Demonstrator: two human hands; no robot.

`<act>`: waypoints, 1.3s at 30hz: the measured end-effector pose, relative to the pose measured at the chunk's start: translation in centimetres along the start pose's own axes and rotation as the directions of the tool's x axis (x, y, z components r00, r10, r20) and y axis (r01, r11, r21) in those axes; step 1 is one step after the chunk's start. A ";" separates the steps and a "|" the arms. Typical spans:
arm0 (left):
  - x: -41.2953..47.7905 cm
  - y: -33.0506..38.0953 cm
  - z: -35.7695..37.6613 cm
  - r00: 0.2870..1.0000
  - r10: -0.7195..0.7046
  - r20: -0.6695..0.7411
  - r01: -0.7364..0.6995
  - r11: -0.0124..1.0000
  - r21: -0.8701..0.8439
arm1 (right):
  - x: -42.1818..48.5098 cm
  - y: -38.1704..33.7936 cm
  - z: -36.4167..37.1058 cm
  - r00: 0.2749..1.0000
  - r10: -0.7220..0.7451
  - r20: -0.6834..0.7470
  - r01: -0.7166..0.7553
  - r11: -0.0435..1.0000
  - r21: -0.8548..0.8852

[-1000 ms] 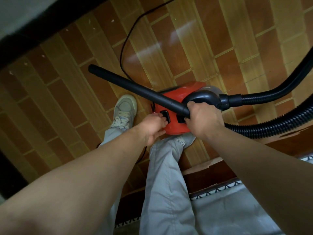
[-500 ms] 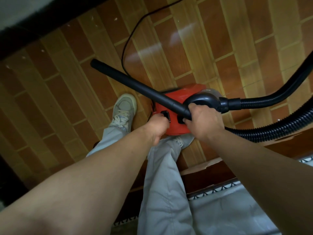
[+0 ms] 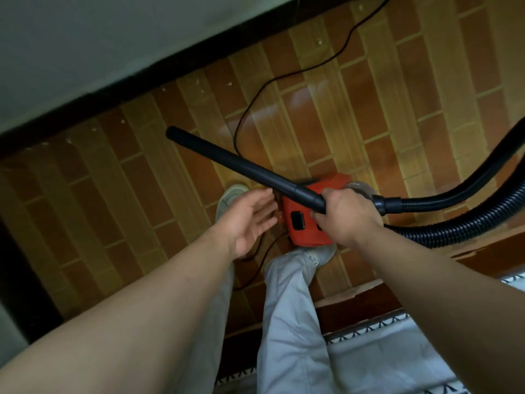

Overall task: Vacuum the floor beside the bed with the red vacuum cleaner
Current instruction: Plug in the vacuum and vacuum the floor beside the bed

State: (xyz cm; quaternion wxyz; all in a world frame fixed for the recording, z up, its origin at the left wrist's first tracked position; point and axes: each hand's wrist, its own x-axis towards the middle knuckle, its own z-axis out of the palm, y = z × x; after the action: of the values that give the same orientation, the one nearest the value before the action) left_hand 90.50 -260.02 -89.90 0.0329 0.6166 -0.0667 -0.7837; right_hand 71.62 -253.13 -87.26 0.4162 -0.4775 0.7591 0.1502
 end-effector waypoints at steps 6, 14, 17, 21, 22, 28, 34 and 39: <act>-3.3 5.3 -1.4 0.995 0.083 -0.047 -0.090 0.983 -0.162 | -0.9 -5.0 -5.3 0.991 -0.112 0.070 0.118 0.990 -0.083; -5.8 5.0 -2.7 0.981 0.159 -0.114 -0.191 0.910 -0.369 | -1.9 -9.3 -6.9 0.967 -0.249 0.058 0.255 0.911 -0.323; -7.1 4.9 -3.6 0.971 0.180 -0.155 -0.230 0.879 -0.417 | -2.5 -11.1 -6.5 0.954 -0.298 0.008 0.278 0.881 -0.382; -8.3 5.2 -5.4 0.959 0.191 -0.209 -0.265 0.864 -0.427 | -2.8 -14.1 -6.0 0.924 -0.383 0.002 0.349 0.841 -0.414; -8.5 5.3 -6.0 0.956 0.198 -0.218 -0.275 0.861 -0.427 | -2.7 -14.9 -5.9 0.914 -0.407 -0.003 0.367 0.829 -0.422; -8.5 6.4 -10.9 0.941 0.235 -0.245 -0.327 0.823 -0.464 | -0.4 -20.4 -5.2 0.879 -0.475 0.038 0.437 0.771 -0.463; -7.6 8.9 -17.0 0.931 0.250 -0.265 -0.356 0.780 -0.515 | 2.6 -27.0 -3.2 0.880 -0.470 0.070 0.446 0.766 -0.462; -6.0 11.1 -22.4 0.929 0.234 -0.287 -0.361 0.752 -0.551 | 5.7 -32.7 -1.1 0.888 -0.417 0.192 0.459 0.809 -0.366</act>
State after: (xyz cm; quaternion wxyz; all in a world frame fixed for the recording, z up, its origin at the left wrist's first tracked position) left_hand 113.34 -271.65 -87.63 0.3559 0.6317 0.0883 -0.6831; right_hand 97.70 -273.56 -85.47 0.3709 -0.7063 0.5587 0.2270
